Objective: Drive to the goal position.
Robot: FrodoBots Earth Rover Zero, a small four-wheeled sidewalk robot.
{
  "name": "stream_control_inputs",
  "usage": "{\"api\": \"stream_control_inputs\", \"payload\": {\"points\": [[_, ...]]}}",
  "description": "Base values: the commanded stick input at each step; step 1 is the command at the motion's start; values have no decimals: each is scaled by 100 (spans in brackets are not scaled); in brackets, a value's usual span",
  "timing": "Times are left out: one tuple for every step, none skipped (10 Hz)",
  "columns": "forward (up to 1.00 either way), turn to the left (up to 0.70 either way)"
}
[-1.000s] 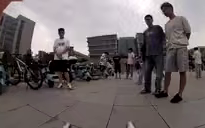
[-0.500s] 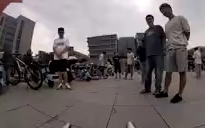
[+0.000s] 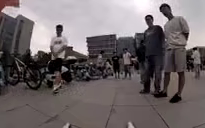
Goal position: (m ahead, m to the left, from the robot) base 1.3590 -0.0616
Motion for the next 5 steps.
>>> {"api": "stream_control_inputs", "payload": {"points": [[0, -70], [0, -70], [0, -70], [0, -70], [0, -70]]}}
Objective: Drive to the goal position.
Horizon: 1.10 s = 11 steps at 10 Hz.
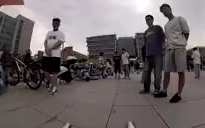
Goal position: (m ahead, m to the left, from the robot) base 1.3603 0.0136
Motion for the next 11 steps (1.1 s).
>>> {"api": "stream_control_inputs", "payload": {"points": [[1, -67], [1, -62], [2, -57], [3, -53], [4, -48], [4, -44], [5, -39], [6, -35], [7, -30], [21, -24], [60, -16]]}}
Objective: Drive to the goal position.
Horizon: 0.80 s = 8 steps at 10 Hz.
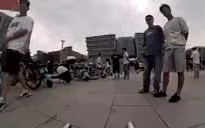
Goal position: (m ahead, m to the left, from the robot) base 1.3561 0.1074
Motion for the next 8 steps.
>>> {"api": "stream_control_inputs", "payload": {"points": [[70, -14], [70, -14], [70, -14], [70, -14], [70, -14], [70, -14], [70, -14], [70, -14]]}}
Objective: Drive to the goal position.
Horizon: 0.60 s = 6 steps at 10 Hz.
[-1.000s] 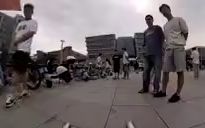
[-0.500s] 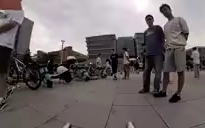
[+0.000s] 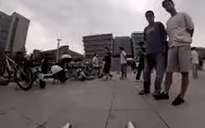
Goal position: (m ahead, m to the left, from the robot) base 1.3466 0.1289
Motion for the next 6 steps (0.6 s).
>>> {"api": "stream_control_inputs", "payload": {"points": [[70, -14], [70, -14], [70, -14], [70, -14], [70, -12], [70, -7]]}}
